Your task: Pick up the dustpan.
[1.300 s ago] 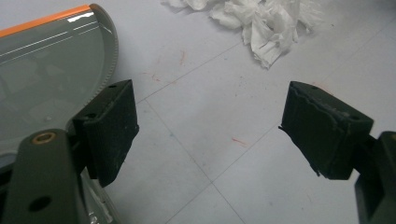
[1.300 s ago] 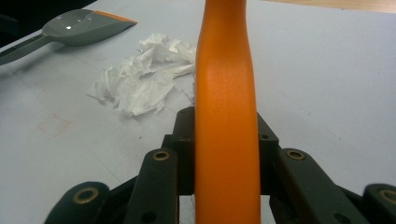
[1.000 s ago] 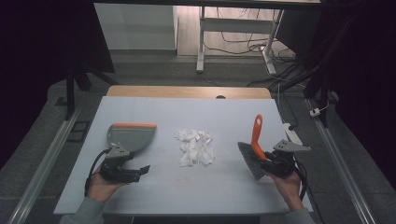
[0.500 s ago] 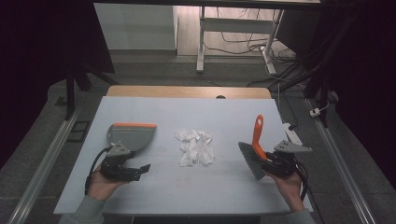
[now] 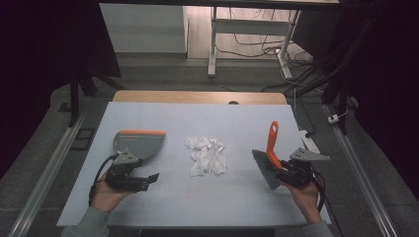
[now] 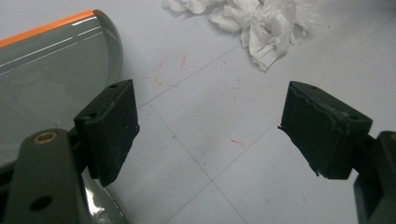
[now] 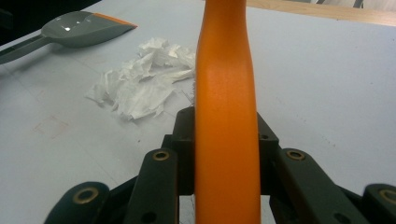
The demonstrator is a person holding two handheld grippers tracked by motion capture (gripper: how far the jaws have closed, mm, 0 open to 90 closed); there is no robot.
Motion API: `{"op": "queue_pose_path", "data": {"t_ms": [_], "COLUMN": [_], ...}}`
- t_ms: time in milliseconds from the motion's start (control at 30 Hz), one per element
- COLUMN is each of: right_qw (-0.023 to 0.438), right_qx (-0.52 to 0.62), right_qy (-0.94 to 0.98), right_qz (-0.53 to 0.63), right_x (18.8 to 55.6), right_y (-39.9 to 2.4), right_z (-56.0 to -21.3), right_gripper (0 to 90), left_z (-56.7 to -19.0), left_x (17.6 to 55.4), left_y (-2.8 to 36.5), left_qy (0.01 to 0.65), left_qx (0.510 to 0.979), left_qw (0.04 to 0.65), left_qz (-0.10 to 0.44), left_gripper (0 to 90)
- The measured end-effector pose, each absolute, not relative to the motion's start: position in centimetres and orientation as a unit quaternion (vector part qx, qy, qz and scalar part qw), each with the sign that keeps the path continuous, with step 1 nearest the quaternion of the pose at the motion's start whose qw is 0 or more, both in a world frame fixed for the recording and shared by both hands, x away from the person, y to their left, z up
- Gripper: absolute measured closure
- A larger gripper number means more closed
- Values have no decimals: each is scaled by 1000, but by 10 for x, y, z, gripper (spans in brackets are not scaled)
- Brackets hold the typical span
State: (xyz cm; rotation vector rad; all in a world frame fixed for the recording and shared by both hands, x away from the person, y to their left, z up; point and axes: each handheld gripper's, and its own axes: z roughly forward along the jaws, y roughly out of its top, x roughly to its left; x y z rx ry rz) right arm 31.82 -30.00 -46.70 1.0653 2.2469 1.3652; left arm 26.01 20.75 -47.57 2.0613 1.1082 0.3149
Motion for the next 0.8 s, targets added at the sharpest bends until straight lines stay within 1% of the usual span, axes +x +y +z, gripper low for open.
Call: {"op": "queue_pose_path", "data": {"t_ms": [167,267,433,600,800], "right_qw": [151,153,153,154,155], "right_qx": [374,376,376,380,381], "right_qy": [782,783,780,778,777], "right_qz": [474,472,476,476,476], "right_x": [319,319,319,319,319], "right_y": [-300,-300,-303,-305,-304], "right_z": [-468,-468,-466,-467,-466], "right_gripper": [698,698,698,698,698], "left_z": [-467,-460,-449,-444,-448], "left_x": [261,263,269,280,291], "left_y": [210,213,214,220,232], "left_qy": [436,447,457,498,536], "left_qx": [808,800,803,787,773], "left_qw": [375,378,356,334,311], "left_qz": [129,132,138,146,139], "left_gripper": [198,198,198,201,195]}}
